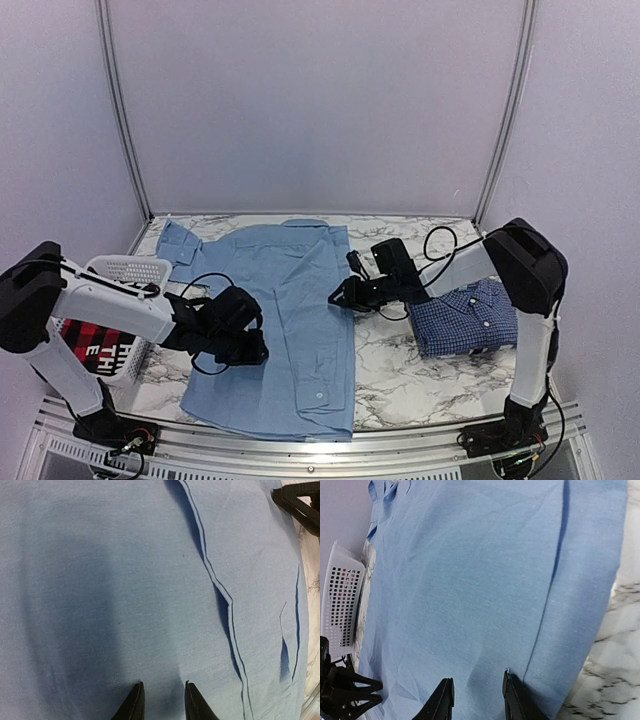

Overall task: Fold and stack the long sleeve shirts
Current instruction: Move the 1/3-folded shirt to the center of the board.

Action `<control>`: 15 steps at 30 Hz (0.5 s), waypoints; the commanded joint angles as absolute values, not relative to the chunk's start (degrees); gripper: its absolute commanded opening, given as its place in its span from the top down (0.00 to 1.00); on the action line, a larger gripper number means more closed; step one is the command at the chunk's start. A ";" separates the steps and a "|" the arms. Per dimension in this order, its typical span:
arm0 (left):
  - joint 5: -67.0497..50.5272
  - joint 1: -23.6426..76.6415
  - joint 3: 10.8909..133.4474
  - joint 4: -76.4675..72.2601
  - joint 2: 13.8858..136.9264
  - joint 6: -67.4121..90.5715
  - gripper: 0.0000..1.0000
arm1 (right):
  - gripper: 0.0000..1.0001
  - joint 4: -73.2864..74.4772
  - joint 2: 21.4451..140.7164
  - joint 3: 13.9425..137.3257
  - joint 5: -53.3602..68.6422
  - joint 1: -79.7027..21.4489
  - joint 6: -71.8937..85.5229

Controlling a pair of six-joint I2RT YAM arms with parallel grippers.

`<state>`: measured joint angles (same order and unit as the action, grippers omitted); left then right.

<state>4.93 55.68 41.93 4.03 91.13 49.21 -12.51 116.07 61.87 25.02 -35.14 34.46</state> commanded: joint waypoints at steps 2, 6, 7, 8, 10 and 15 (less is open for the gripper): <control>4.13 59.84 47.51 5.72 98.70 51.23 0.72 | 0.66 -8.88 114.60 59.06 22.48 -30.33 32.19; 3.14 62.27 53.53 5.71 103.44 51.05 0.72 | 0.66 -7.29 113.38 57.79 22.23 -27.40 30.46; 2.82 62.79 54.87 5.71 104.53 51.00 0.72 | 0.66 -6.89 113.05 57.49 22.19 -26.69 30.04; 2.56 63.22 56.01 5.71 105.42 50.98 0.72 | 0.66 -6.60 112.71 56.98 22.19 -26.19 29.79; 2.26 63.89 57.93 5.80 106.44 51.02 0.72 | 0.67 -6.33 111.71 55.96 22.05 -25.24 29.37; 3.48 63.35 59.33 6.54 103.77 50.41 0.71 | 0.67 -5.01 109.53 54.94 20.76 -24.88 29.00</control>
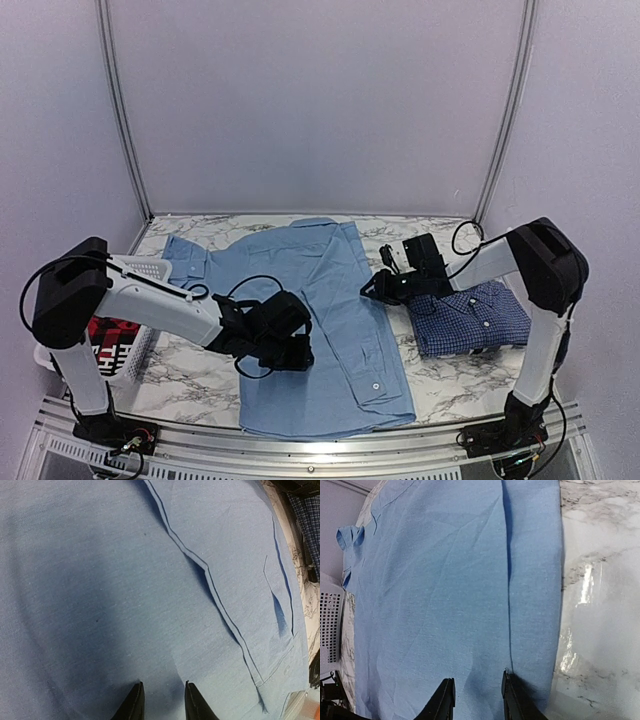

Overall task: Fold and stack the long sleeve shirts
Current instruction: Move the 1/3-folded shirt to the center of the board, then pick up the 1/3-folded shirt from the center of the board.

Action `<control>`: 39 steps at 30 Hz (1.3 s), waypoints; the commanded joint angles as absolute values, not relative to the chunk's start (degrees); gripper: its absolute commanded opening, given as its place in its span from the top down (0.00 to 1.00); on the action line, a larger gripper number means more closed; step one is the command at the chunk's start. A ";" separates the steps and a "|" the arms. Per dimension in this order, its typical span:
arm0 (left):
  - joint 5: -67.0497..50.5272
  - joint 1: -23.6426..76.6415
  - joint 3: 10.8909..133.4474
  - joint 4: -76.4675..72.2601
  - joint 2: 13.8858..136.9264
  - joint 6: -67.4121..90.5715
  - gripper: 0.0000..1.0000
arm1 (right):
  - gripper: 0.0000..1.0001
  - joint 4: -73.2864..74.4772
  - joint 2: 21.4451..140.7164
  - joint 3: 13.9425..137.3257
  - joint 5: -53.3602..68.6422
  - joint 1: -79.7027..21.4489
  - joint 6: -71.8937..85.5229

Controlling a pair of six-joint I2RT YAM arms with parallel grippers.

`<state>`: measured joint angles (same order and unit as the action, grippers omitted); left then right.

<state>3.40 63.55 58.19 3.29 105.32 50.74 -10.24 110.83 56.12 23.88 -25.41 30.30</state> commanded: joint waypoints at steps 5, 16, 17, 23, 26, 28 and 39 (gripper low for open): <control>5.29 58.84 61.16 10.25 98.13 47.05 0.70 | 0.67 -3.83 107.58 56.46 19.99 -24.98 28.82; 18.10 37.93 74.68 24.87 102.90 36.57 0.70 | 0.63 5.39 101.65 63.06 15.82 -28.30 23.38; 19.50 36.43 76.41 25.67 104.84 35.79 0.70 | 0.63 5.83 101.01 63.21 15.68 -28.77 23.14; 21.39 28.59 83.83 27.47 112.51 33.41 0.70 | 0.62 7.81 97.73 62.93 15.45 -31.30 22.00; 21.67 26.19 86.99 28.74 115.75 32.96 0.70 | 0.61 7.91 96.36 61.96 15.43 -31.77 21.71; 21.37 24.53 87.68 29.21 117.29 33.15 0.69 | 0.62 7.76 95.60 61.38 15.53 -31.76 21.79; 18.27 17.13 88.13 29.18 120.77 33.71 0.66 | 0.61 7.38 94.84 59.95 16.26 -33.18 21.88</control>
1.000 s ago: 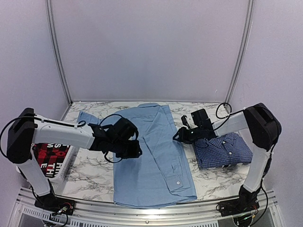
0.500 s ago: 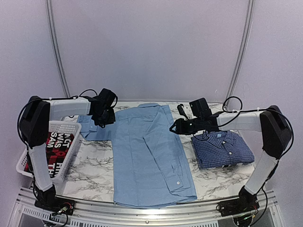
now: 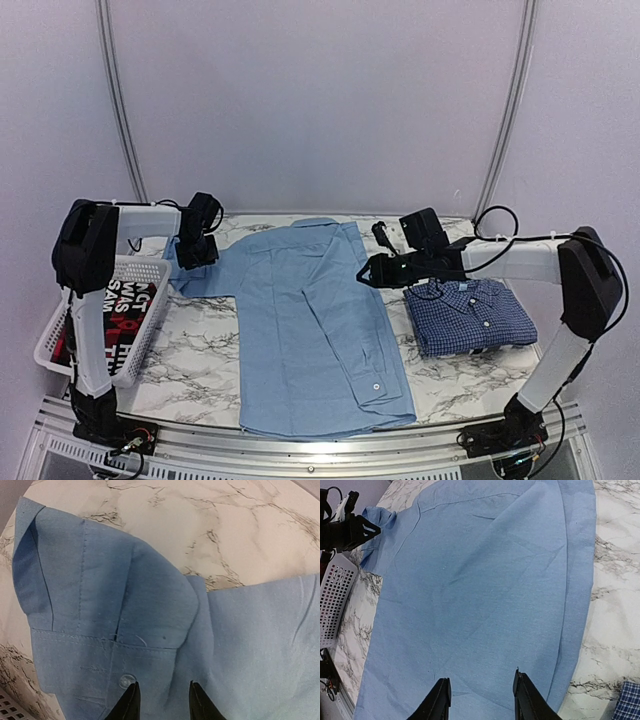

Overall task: Fold and stack the long sleeve shirts
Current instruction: Pick up the 1/3-folded shirt from the center of the board.

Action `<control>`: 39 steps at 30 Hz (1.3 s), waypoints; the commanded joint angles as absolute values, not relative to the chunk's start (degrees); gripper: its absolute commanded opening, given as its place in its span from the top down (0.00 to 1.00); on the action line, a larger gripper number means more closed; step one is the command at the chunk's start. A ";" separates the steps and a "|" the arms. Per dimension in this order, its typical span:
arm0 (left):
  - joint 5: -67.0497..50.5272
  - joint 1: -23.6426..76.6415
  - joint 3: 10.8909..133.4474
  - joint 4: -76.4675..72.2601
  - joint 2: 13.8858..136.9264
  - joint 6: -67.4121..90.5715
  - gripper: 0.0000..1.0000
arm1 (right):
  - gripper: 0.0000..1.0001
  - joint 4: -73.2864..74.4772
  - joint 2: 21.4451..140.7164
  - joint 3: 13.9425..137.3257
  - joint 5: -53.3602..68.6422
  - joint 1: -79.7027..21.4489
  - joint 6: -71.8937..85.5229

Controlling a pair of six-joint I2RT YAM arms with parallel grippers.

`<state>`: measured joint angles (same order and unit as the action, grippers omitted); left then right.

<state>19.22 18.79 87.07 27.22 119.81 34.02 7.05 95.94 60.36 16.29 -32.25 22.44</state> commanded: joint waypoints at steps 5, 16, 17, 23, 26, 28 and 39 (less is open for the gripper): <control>17.28 15.64 87.17 29.07 121.00 34.02 0.63 | 0.61 7.14 94.83 59.57 16.09 -33.75 22.04; 11.90 13.19 85.76 27.42 122.31 33.59 0.57 | 0.61 7.12 95.05 59.68 16.00 -34.51 22.43; 11.41 13.10 85.70 27.27 122.54 33.58 0.57 | 0.61 7.12 95.09 59.68 16.00 -34.50 22.49; 8.99 12.94 84.33 25.83 122.85 34.17 0.56 | 0.61 7.12 95.09 59.94 15.74 -35.02 22.72; 9.04 12.95 83.54 25.20 122.50 34.23 0.58 | 0.61 7.20 95.18 60.11 15.73 -35.27 22.81; 9.00 12.93 83.33 24.95 122.31 33.99 0.66 | 0.61 7.37 95.19 60.27 15.50 -35.52 22.70; 6.75 13.07 84.17 24.63 116.23 32.03 1.00 | 0.60 8.87 95.04 62.10 13.17 -37.96 22.24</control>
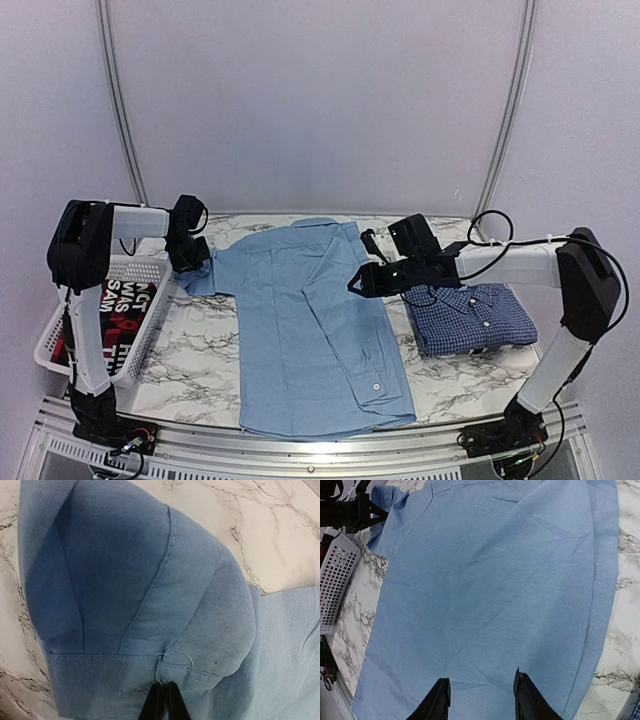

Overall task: Fold and stack the long sleeve shirts
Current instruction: Pick up the 1/3-folded shirt from the center of the board.

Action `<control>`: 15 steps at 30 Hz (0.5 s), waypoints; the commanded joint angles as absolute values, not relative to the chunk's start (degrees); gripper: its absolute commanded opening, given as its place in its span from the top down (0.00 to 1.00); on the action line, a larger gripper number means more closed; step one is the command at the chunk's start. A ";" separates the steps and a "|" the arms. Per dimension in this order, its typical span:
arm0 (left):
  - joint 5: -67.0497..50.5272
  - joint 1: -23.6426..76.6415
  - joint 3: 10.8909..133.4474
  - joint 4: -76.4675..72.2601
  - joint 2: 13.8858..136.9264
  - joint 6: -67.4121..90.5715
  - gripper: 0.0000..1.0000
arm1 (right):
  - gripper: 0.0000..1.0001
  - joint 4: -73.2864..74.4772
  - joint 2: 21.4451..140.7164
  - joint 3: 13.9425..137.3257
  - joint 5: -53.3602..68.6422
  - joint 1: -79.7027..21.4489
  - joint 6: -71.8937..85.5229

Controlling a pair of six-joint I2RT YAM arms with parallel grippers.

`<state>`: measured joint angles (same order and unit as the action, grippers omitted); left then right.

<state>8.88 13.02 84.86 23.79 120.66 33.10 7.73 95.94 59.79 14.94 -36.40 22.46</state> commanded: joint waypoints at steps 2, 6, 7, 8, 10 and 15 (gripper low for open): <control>6.03 13.16 84.46 24.66 114.34 31.79 1.00 | 0.60 9.39 95.17 62.79 12.55 -38.66 22.00; 4.83 13.91 85.04 24.70 109.78 31.43 1.00 | 0.60 10.67 95.35 64.16 10.45 -41.64 21.30; 4.40 14.15 85.26 24.74 108.57 31.50 1.00 | 0.60 11.09 95.36 64.42 10.19 -42.37 21.34; 4.01 14.37 85.40 24.90 107.30 31.78 1.00 | 0.60 11.31 95.30 64.57 9.93 -43.30 21.48; 2.96 14.78 85.47 25.26 104.59 32.49 1.00 | 0.60 11.75 95.07 64.68 9.29 -45.25 22.21; 0.23 15.36 85.48 25.60 97.33 34.40 1.00 | 0.60 14.21 94.39 65.30 6.00 -52.87 26.05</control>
